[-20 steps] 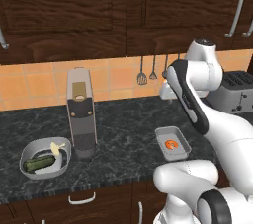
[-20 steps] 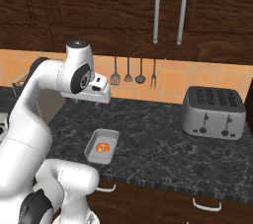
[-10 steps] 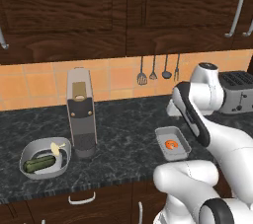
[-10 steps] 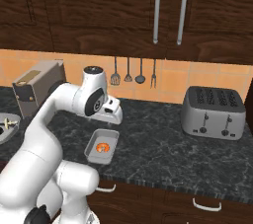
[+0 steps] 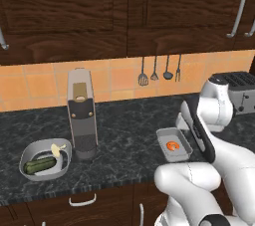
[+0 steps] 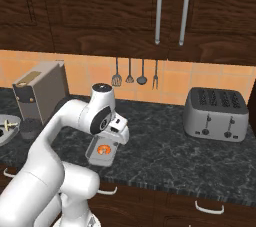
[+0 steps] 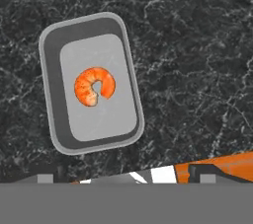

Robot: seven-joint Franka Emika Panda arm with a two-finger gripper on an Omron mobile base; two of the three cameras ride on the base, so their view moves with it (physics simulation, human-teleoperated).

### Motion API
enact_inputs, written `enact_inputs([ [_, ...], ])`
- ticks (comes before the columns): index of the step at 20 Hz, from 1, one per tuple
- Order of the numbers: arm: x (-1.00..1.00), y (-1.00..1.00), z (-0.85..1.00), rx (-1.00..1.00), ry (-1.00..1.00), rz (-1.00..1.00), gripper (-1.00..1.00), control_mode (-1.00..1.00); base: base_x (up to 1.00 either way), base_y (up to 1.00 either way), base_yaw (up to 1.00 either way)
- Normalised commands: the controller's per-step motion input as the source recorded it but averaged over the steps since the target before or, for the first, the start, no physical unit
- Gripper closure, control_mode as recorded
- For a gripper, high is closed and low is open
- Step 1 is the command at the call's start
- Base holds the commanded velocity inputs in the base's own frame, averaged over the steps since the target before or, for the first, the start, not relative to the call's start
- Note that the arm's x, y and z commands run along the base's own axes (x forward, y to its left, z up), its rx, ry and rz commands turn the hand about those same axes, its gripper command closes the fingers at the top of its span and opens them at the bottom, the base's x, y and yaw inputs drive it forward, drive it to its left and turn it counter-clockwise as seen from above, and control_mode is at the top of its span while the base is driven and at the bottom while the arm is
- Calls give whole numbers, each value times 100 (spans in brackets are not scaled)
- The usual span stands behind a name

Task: Take the meat container that has the shrimp and place it on the second highest rack of the freezer. Then take the vegetable container that has the cucumber and mushroom and place it on the highest rack of the freezer.

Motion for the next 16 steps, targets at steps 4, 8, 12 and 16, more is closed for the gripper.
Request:
enact_inputs([
  [4,-49,-5,-29,4,11,-15,-100,-100,0,0,0],
  [8,-50,0,-4,4,9,-39,-100,-100,0,0,0],
  [12,-4,25,-5,4,2,-54,-100,-100,0,0,0],
  [16,6,34,-19,1,0,-51,-100,-100,0,0,0],
])
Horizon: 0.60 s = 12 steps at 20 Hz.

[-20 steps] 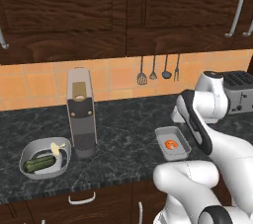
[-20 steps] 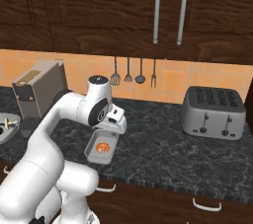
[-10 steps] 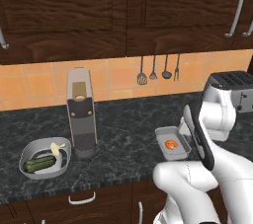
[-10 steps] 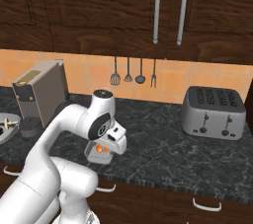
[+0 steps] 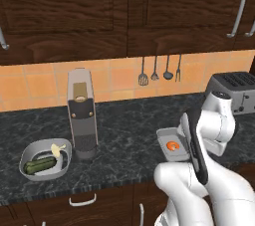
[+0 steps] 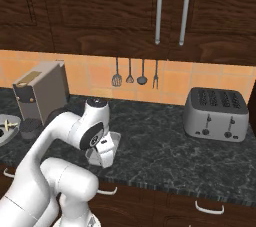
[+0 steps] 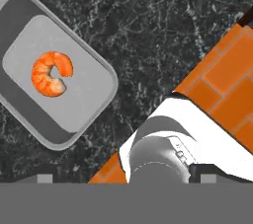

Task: Take the meat container that has the shrimp and place it on the second highest rack of the freezer. Then take the vegetable container that has the cucumber and mushroom and place it on the highest rack of the freezer.

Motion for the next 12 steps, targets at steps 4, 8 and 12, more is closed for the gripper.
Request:
enact_inputs([
  [4,29,3,-32,0,10,-27,-100,-100,0,0,0],
  [8,27,0,-28,2,13,-1,-100,-100,0,0,0],
  [12,8,0,-28,3,2,0,-100,-100,0,0,0],
])
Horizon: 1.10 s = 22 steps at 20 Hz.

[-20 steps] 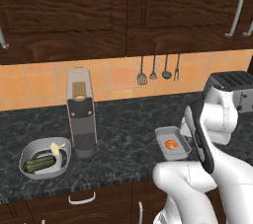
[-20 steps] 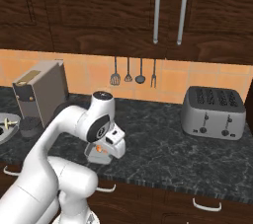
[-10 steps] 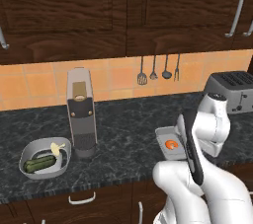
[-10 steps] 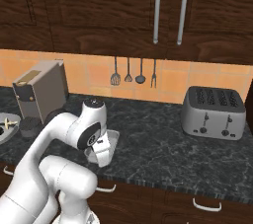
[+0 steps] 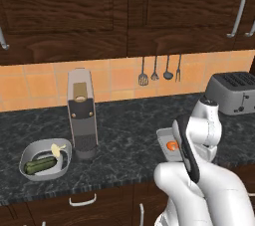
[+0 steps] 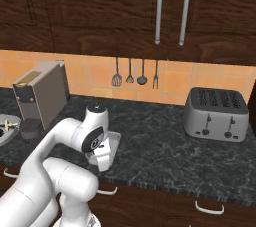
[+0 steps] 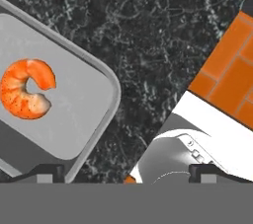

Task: Take the meat container that has the shrimp and place it on the second highest rack of the freezer. Then take the vegetable container that has the cucumber and mushroom and place it on the highest rack of the freezer.

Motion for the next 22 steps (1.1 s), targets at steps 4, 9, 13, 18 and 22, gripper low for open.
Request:
enact_inputs([
  [4,21,5,-34,1,0,-3,-100,-100,0,0,0],
  [9,11,4,-43,1,0,-3,-100,-100,0,0,0],
  [13,16,11,-60,0,0,-3,-100,-100,0,0,0],
  [18,-1,18,-61,0,0,-3,-100,-100,0,0,0],
  [22,-8,23,-69,0,0,-4,-100,-100,0,0,0],
])
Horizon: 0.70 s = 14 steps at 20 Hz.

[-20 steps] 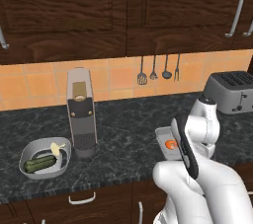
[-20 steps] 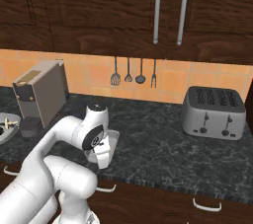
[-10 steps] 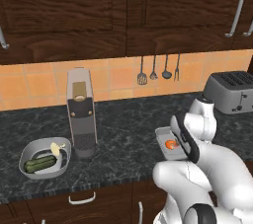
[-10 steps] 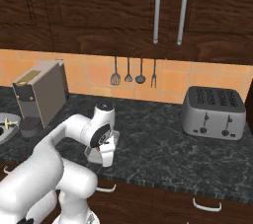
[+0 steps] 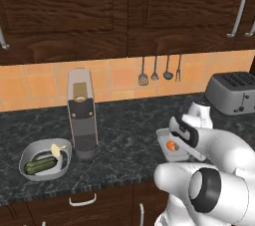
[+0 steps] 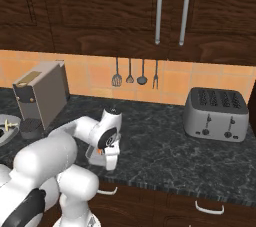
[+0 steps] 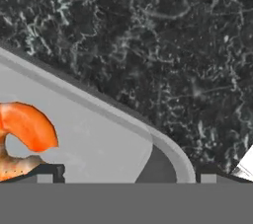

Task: Take the meat container that has the shrimp and place it on the second highest rack of the freezer. Then take the vegetable container that has the cucumber and mushroom and place it on the highest rack of the freezer.

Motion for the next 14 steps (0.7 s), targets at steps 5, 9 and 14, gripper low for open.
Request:
enact_inputs([
  [5,0,13,-58,0,2,-3,-100,-100,0,0,0],
  [9,0,24,-61,0,8,-3,-100,-100,0,0,0],
  [14,-10,9,-92,-1,17,-3,100,-100,0,0,0],
])
